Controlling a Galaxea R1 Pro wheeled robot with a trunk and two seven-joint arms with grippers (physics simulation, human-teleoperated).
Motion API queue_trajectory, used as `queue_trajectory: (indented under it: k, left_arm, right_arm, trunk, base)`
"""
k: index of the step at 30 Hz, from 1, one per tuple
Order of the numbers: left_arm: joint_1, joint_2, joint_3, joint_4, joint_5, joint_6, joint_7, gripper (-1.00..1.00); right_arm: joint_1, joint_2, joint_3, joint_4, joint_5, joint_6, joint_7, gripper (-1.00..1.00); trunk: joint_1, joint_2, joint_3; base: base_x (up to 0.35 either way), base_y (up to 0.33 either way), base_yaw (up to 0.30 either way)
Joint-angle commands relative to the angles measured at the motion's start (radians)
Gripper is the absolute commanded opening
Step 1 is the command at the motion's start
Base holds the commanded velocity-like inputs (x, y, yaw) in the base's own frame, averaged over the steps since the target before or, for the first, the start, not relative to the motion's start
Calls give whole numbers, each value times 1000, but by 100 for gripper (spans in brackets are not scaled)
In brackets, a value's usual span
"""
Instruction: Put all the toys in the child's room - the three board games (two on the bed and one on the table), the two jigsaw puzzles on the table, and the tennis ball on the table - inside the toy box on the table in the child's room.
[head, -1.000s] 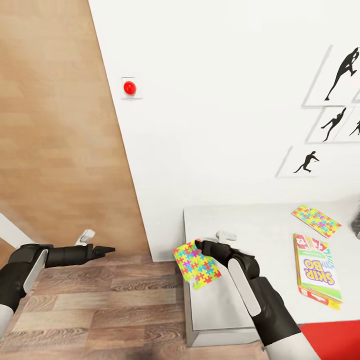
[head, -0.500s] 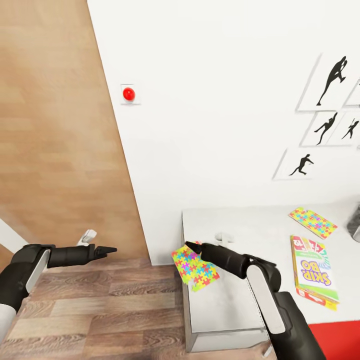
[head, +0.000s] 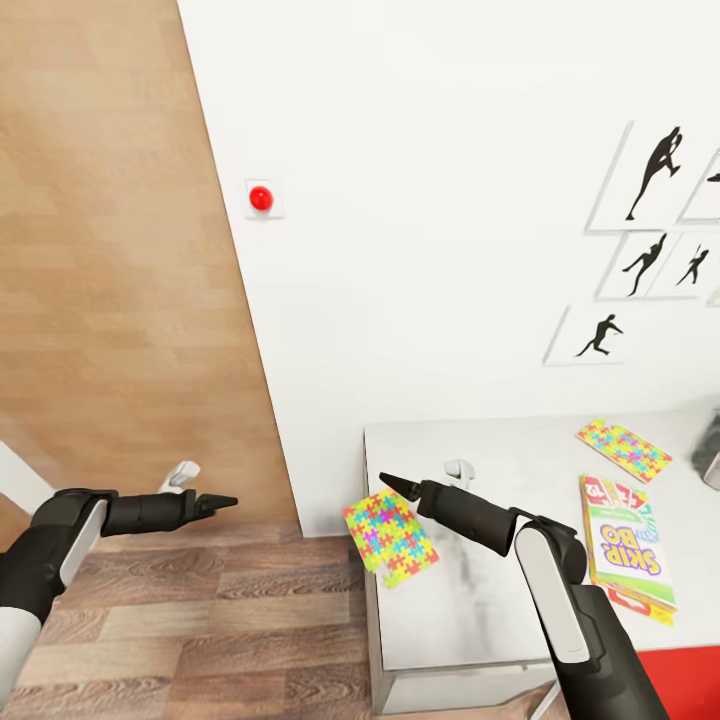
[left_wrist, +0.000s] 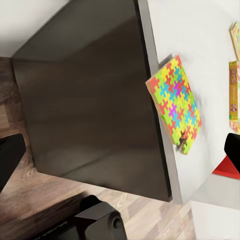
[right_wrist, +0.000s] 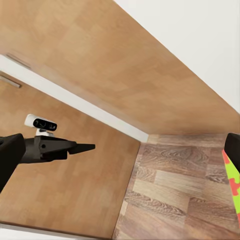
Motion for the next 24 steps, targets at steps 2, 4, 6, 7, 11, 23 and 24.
queue_trajectory:
  k: [2, 4, 6, 7, 11, 23, 24]
  left_arm:
    - [-1, -4, 0, 0, -1, 4, 1, 100]
    - [-1, -11, 0, 1, -1, 4, 3, 100]
    - [-1, -18, -1, 1, -1, 4, 4, 100]
    - [-1, -21, -1, 1, -1, 4, 5, 100]
    - [-1, -27, -4, 1, -1, 4, 19, 100]
    - [-2, -69, -3, 1, 0, 5, 164, 100]
    - [-2, -70, -3, 1, 1, 5, 167, 100]
  right_arm:
    - [-1, 1, -2, 0, 2, 5, 5, 100]
    - [-1, 1, -3, 0, 2, 5, 6, 100]
    - [-1, 1, -3, 0, 2, 5, 6, 100]
    - [-1, 1, -3, 0, 2, 5, 7, 100]
    - [-1, 2, -3, 1, 2, 4, 7, 100]
    - [-1, 2, -3, 1, 2, 2, 7, 100]
    - [-1, 2, -3, 1, 2, 2, 7, 100]
  trunk:
    - [1, -2, 1]
    - [1, -2, 3]
    - [1, -2, 6]
    - [1, -2, 7]
    - [1, -2, 13]
    - [1, -2, 28]
    - [1, -2, 29]
  base:
    - [0, 0, 0]
    - [0, 0, 0]
    - [0, -29, 0]
    - [0, -84, 0]
    - [0, -142, 0]
    - [74, -198, 0]
    - [66, -90, 0]
